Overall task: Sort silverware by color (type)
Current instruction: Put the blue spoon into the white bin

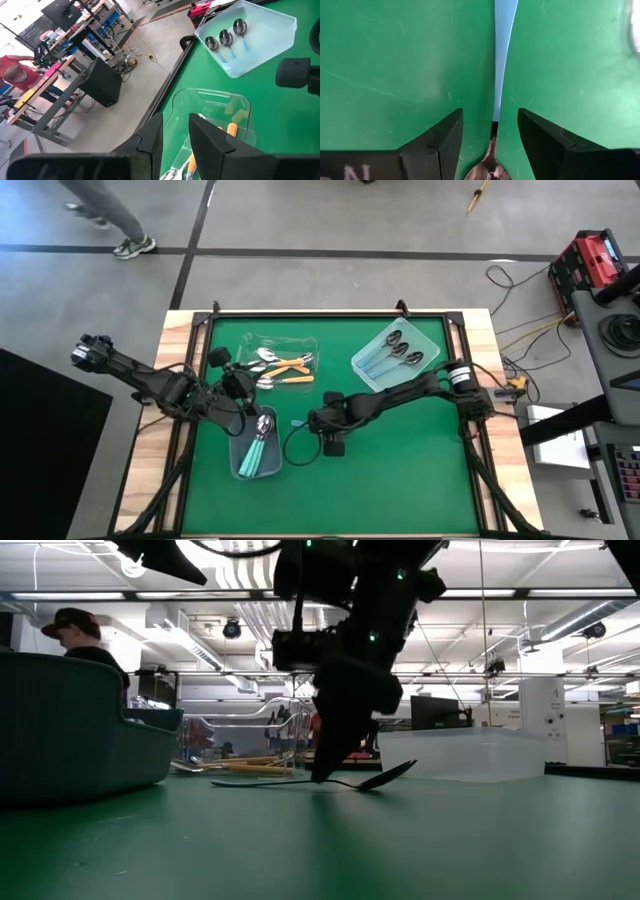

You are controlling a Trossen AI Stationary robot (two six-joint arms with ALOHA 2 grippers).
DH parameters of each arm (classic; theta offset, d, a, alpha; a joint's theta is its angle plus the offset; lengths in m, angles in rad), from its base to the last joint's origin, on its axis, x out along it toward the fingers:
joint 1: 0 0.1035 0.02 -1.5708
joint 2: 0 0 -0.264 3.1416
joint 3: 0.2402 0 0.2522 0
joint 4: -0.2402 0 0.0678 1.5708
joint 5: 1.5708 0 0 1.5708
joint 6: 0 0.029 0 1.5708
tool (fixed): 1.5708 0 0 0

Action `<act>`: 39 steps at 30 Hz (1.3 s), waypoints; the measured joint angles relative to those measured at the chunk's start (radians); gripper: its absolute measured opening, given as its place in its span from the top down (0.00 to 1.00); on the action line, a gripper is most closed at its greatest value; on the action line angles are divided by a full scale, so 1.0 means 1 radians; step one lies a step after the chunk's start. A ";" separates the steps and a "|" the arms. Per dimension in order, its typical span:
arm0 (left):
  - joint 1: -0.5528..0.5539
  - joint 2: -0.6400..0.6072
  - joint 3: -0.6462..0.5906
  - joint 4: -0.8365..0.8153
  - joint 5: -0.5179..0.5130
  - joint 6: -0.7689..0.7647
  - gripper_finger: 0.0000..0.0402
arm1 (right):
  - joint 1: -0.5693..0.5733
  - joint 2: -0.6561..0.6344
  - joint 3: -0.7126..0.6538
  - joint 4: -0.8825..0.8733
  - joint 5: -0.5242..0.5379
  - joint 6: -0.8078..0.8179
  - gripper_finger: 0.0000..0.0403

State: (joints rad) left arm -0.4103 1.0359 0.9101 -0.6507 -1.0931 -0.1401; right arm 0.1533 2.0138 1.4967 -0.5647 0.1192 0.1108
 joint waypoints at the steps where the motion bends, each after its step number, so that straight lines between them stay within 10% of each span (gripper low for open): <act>1: 0.000 0.000 -0.002 0.000 0.000 -0.001 0.81 | -0.001 0.005 0.000 -0.003 -0.002 -0.003 0.55; 25: 0.000 0.000 -0.010 0.003 -0.024 -0.071 0.81 | -0.040 0.017 -0.013 0.000 -0.075 -0.037 0.96; 39: 0.000 0.001 -0.010 0.003 -0.024 -0.087 0.81 | -0.041 0.004 0.015 -0.058 -0.067 -0.045 0.98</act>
State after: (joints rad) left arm -0.4103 1.0367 0.9005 -0.6473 -1.1172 -0.2268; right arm 0.1123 2.0174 1.5118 -0.6228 0.0519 0.0658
